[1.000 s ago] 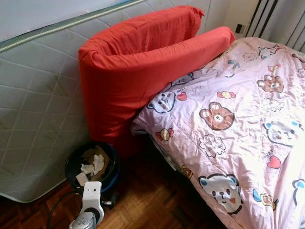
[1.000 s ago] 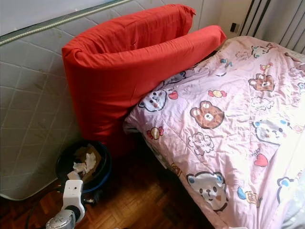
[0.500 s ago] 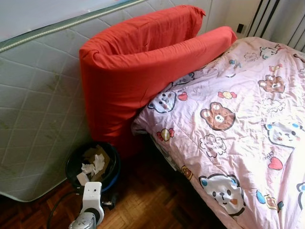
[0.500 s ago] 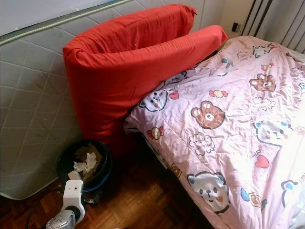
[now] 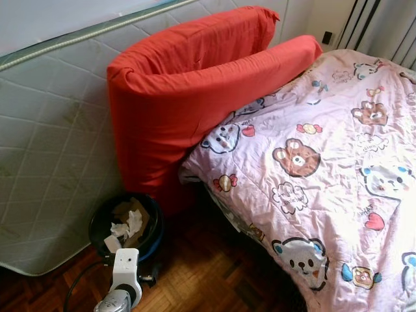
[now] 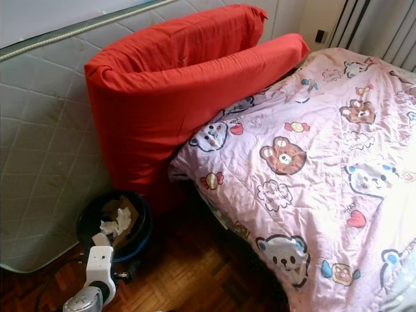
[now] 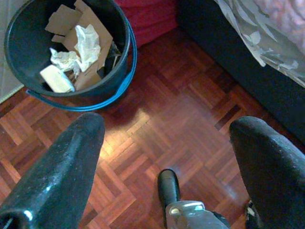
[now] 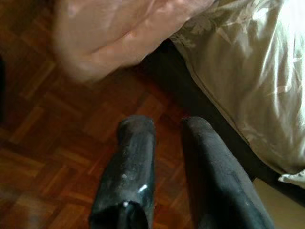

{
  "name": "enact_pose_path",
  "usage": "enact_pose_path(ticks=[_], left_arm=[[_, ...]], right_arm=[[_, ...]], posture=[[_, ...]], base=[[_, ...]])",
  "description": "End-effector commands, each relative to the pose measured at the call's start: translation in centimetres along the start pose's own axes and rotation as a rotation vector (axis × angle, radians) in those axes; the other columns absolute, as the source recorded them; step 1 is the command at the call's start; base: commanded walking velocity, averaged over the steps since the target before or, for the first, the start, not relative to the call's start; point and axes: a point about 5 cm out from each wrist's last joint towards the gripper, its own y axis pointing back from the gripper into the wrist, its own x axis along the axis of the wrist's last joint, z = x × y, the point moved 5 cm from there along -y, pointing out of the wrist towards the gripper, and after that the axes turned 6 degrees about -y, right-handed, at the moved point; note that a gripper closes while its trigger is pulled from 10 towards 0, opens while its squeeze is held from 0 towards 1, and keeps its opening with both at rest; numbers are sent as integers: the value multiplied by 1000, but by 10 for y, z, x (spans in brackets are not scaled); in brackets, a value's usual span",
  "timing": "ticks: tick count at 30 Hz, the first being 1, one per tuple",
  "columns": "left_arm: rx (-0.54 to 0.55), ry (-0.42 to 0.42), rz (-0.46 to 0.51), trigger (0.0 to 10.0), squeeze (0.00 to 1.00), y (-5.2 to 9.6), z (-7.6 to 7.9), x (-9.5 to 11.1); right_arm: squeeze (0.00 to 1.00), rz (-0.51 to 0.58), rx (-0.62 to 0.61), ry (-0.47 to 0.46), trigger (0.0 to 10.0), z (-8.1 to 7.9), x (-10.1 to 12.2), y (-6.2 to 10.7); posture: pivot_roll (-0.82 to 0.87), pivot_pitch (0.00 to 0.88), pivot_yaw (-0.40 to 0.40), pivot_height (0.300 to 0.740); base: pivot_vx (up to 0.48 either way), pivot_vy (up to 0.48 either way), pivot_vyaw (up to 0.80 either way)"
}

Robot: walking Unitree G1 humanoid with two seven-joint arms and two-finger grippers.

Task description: Clean up the room

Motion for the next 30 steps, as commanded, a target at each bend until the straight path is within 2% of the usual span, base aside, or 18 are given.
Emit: enact_pose_path(ticks=[1,2,4,6,7,8,9,12,17,30], left_arm=[[5,-4,-41,10000,0,4,-5,-12],[5,-4,-41,10000,0,4,-5,-12],[5,-4,-43,10000,0,4,-4,-13],[5,-3,-44,10000,0,5,-4,-13],[5,-3,-45,10000,0,5,-4,-13],[4,-2,-47,10000,0,5,-4,-14],[4,-2,-50,10000,0,5,-4,-15],[6,1,-59,10000,0,5,-4,-17],[11,0,-77,10000,0,6,-4,-20],[45,29,-146,10000,0,10,-14,-33]], right_arm=[[1000,-8,15,-21,10000,-3,-4,1],[1000,-6,16,-24,10000,-3,-3,1],[1000,130,111,-146,10000,-19,26,4],[1000,195,179,-177,10000,-30,41,9],[988,221,242,-212,10000,-41,49,13],[67,249,316,-244,10000,-54,56,18],[0,268,357,-246,10000,-61,61,22],[0,264,382,-252,10000,-69,63,25],[0,267,406,-202,10000,-81,64,29],[0,307,469,-124,10000,-104,78,41]], posture=[[74,122,33,740],[73,122,33,740],[71,121,33,740],[69,122,33,740],[69,122,33,740],[66,122,32,740],[67,121,32,740],[67,117,31,740],[77,108,33,740],[62,60,46,740]], base=[[0,0,0],[0,0,0],[0,0,0],[0,0,0],[0,0,0],[0,0,0],[0,0,0],[0,0,0],[0,0,173],[0,0,800]])
